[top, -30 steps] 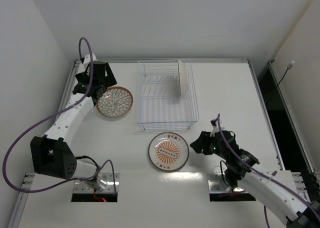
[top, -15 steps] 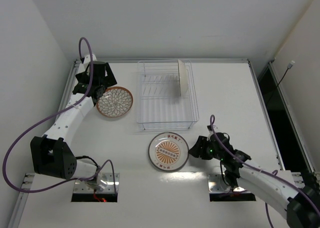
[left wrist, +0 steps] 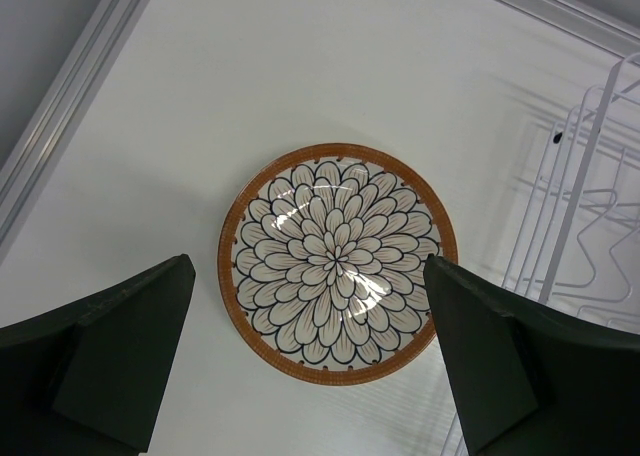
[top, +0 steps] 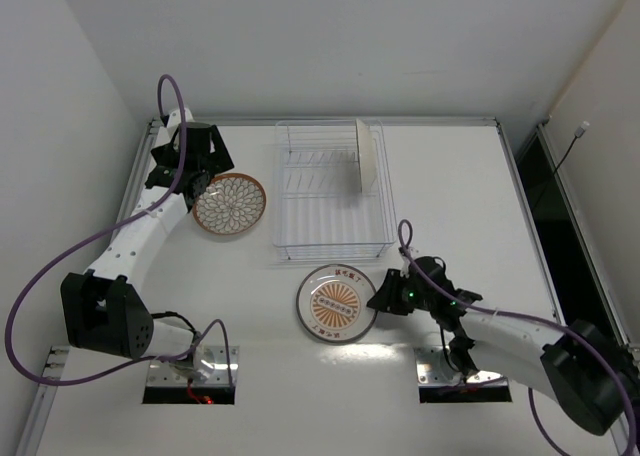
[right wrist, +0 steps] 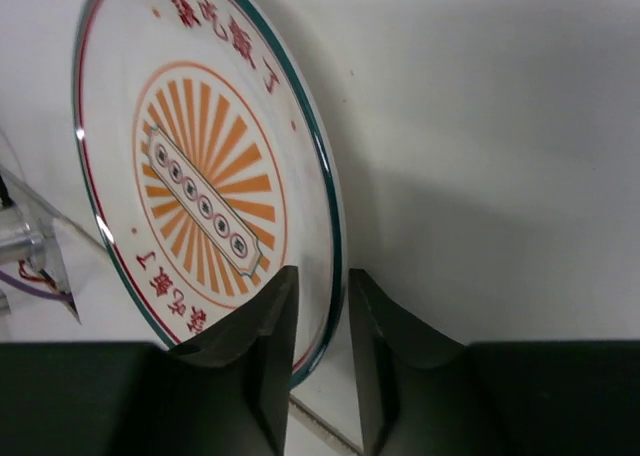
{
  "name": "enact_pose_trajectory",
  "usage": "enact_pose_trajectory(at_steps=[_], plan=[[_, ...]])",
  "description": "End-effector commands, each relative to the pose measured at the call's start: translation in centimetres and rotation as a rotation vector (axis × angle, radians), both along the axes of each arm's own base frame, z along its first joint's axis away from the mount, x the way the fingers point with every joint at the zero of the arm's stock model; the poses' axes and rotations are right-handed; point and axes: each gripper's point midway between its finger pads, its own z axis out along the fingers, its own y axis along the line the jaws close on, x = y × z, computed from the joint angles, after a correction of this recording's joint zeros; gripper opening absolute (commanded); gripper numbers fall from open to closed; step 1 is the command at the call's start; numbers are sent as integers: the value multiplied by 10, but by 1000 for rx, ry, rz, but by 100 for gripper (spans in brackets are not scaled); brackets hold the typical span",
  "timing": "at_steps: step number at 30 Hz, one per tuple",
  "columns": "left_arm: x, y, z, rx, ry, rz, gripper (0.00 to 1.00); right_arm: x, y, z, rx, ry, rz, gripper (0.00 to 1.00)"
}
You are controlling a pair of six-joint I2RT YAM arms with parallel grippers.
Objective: Load the plates into the dish rack
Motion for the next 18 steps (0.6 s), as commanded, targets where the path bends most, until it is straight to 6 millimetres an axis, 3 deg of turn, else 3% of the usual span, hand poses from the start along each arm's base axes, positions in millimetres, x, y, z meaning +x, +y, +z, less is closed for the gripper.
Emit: enact_pose_trajectory(at_steps=[1, 5, 11, 18], plan=[[6, -1, 25, -10, -76, 0, 100, -5, 4, -4, -2, 31, 33, 22], [6, -1, 25, -10, -76, 0, 100, -3, 5, 3, 3, 9, 40, 0], [6, -1, 25, -10, -76, 0, 100, -8, 6, 26, 10, -29, 91, 0], [6, -1, 25, -10, -76, 0, 100, -19, 1, 80, 12, -112, 172, 0]])
